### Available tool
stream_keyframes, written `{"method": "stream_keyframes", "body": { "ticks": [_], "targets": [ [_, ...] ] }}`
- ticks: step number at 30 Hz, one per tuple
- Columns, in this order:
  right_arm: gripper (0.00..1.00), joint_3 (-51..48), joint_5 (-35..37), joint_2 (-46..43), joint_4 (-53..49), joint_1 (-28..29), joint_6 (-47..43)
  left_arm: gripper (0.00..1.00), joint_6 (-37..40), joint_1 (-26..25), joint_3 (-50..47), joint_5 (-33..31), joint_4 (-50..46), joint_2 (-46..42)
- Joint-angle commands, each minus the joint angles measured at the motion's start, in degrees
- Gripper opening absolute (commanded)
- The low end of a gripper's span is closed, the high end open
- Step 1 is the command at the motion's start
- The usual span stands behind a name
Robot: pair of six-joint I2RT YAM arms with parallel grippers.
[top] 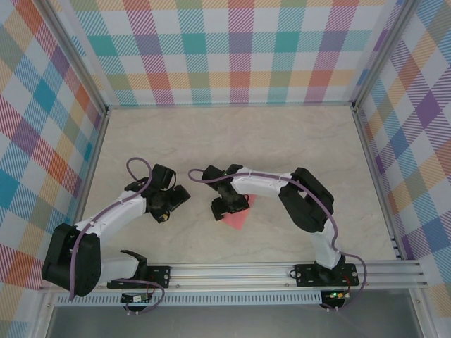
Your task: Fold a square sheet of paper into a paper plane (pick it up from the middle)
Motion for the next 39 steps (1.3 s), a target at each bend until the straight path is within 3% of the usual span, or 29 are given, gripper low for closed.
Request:
{"method": "stream_keyframes", "body": {
  "ticks": [1,10,21,27,30,39],
  "targets": [
    [0.75,-7.14,-2.78,5.68,4.76,-2.63,-3.1,0.89,0.98,0.71,0.17,-0.81,-1.61,-0.74],
    [0.75,-9.88,-4.01,2.99,6.34,-5.34,-6.49,0.89,1.01,0.74,0.04,-0.83,-1.67,-1.26],
    [0.62,-10.47,-5.2,2.42,7.29,-6.5,-7.25,0.87,2.31,0.73,-0.8,2.14,0.39,-2.95],
    [0.58,-14.33,-13.83,-0.49,13.52,-9.72,-9.37,0.63,4.79,-0.36,-4.39,16.29,12.42,-5.34],
    [0.57,-15.66,-17.67,-1.6,15.34,-11.34,-10.74,0.52,5.18,-2.45,-4.78,18.83,15.0,-5.15],
    [0.57,-18.49,-23.82,-4.68,17.64,-14.65,-14.15,0.32,2.71,-9.67,-4.56,22.65,26.66,2.87]
  ]
}}
